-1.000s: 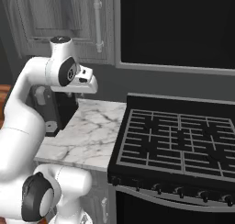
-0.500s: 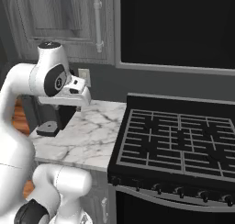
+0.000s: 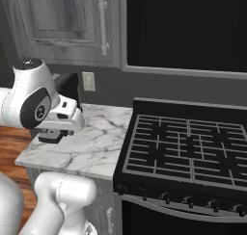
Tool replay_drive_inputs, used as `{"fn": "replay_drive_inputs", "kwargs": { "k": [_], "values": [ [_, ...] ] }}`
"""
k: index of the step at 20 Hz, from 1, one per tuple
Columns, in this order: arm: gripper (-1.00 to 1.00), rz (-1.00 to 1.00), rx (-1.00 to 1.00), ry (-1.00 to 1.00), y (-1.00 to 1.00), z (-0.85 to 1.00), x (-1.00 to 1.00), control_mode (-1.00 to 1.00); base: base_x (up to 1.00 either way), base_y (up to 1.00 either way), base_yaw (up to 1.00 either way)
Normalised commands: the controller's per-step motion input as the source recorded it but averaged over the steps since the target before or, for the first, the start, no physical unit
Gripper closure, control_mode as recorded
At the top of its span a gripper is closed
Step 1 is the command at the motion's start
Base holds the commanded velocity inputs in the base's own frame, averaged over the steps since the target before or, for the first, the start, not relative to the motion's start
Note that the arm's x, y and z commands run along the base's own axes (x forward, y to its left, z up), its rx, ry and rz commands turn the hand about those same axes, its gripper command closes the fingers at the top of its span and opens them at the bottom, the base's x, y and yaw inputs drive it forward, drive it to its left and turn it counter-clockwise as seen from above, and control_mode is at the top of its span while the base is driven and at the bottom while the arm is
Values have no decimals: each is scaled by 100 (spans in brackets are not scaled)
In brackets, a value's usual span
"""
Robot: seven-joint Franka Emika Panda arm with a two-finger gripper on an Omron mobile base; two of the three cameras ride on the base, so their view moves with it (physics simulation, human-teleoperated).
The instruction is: Navigate to the sink.
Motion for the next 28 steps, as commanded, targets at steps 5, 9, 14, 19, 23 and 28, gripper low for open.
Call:
{"fn": "replay_drive_inputs", "kwargs": {
  "k": [5,9,14,19,23,28],
  "values": [
    [-100,-1,0,-10,0,52,-37,-100,0,0,0],
    [-100,-4,0,-9,0,51,-36,-100,0,0,0],
    [-100,-1,0,-5,0,34,-13,-100,0,0,0],
    [-100,0,0,0,0,19,0,-100,0,0,0],
    [-100,0,0,0,0,0,0,100,-24,-11,-8],
    [-100,0,0,0,0,0,0,100,-66,-55,-50]
  ]
}}
